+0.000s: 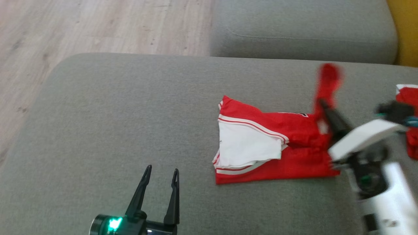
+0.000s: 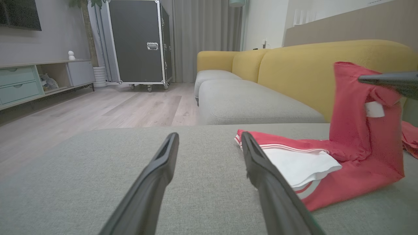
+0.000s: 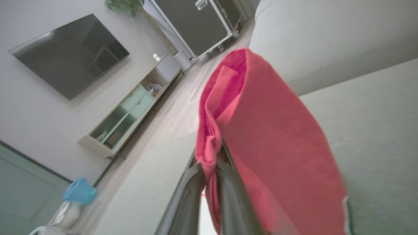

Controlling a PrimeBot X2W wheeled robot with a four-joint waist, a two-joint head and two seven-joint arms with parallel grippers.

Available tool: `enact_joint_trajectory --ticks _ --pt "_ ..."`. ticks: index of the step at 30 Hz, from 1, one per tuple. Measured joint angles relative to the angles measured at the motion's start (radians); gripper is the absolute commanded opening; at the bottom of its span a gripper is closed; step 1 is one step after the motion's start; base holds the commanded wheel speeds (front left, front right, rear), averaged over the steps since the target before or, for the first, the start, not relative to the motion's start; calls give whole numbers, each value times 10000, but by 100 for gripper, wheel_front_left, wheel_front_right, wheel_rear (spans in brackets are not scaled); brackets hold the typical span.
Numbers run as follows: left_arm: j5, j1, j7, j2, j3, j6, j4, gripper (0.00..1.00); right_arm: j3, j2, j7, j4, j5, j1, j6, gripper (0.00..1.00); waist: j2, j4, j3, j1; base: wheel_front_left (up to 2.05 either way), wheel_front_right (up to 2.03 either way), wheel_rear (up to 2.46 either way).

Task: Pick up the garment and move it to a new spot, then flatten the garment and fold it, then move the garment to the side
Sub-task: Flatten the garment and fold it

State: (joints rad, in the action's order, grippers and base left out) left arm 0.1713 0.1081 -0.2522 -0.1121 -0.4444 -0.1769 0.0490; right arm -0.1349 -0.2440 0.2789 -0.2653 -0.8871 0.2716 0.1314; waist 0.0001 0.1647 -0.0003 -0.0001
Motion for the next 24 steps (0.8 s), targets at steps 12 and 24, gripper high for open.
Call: enact_joint_trajectory --ticks 12,24 --pt "-228 -7 0 232 54 353 134 100 -1204 1816 370 -951 700 -43 0 0 0 964 182 0 0 0 0" --pt "-318 -116 0 393 180 376 184 100 -3465 1816 -1057 -2752 -976 1008 0 100 0 1287 601 2 0 0 0"
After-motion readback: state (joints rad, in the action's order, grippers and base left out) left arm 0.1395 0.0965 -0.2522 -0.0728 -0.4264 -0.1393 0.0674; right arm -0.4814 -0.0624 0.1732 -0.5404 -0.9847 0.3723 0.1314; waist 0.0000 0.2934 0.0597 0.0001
